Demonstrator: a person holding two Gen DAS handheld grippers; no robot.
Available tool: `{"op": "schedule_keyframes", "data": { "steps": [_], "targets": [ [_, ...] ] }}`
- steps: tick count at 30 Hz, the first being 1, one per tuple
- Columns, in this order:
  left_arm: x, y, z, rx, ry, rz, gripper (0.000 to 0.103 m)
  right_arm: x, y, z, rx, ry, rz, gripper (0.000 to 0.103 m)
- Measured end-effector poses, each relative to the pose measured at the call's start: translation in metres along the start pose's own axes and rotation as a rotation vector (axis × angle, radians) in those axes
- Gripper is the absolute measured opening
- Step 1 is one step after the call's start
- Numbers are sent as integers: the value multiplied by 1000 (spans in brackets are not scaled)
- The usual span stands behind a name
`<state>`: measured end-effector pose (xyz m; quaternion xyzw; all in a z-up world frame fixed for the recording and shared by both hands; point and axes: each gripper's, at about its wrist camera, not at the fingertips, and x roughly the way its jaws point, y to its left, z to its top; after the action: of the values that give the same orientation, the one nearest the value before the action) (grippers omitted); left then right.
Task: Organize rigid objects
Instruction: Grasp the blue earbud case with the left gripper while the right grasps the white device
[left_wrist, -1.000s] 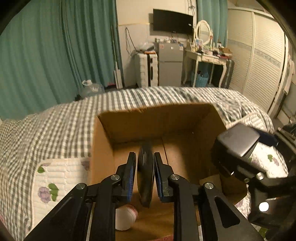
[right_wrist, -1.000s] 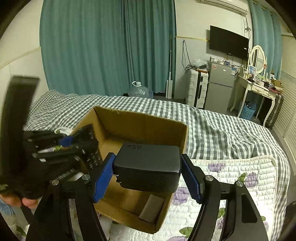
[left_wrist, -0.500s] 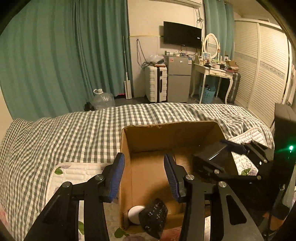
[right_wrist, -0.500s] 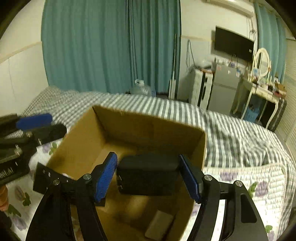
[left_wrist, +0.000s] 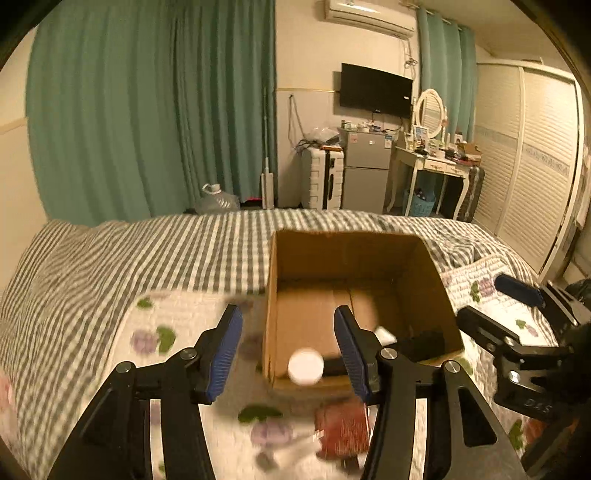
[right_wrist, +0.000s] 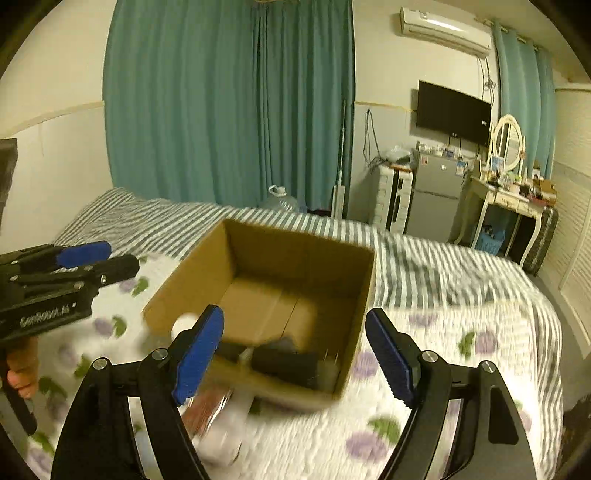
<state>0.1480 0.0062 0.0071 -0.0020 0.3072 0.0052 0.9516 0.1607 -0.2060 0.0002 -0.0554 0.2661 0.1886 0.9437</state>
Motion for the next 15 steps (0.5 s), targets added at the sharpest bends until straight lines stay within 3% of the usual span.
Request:
{"op": "schedule_keyframes", "data": {
  "steps": [10, 15],
  "targets": [
    [-7, 5, -77, -73, 101, 16, 55, -19, 14, -79, 29, 129, 2, 79],
    [9, -5, -120, -85, 196, 5, 55, -9, 20, -95, 22, 181, 14, 79]
  ]
}}
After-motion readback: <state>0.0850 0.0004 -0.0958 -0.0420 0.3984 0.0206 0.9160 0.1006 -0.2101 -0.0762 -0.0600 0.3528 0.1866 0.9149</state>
